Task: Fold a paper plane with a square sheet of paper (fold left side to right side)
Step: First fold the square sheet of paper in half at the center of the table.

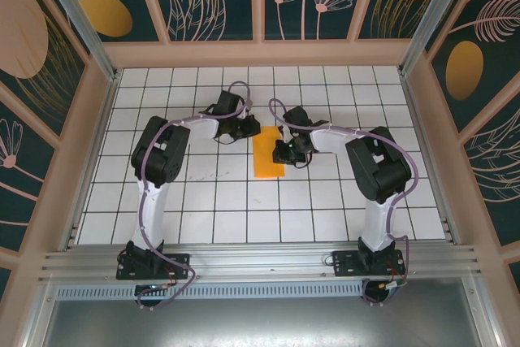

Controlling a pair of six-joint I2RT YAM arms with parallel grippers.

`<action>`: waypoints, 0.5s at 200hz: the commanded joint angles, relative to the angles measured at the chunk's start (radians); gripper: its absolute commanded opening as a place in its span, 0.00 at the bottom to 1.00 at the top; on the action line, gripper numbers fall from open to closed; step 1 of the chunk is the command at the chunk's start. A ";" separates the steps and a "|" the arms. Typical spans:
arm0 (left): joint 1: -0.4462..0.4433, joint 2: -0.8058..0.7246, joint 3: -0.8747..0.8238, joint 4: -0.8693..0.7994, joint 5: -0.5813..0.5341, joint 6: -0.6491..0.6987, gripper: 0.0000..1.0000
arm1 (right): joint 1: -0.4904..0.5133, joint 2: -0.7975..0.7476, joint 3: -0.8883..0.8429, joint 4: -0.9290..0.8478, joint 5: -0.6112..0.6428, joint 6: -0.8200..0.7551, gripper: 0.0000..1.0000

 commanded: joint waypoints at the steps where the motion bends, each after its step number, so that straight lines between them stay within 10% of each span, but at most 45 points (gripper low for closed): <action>1: 0.051 0.071 0.078 -0.027 -0.129 0.028 0.13 | -0.002 0.047 -0.053 -0.114 0.085 -0.017 0.12; 100: 0.089 -0.014 0.153 -0.081 -0.101 0.101 0.16 | 0.001 -0.012 -0.126 0.051 -0.031 0.090 0.13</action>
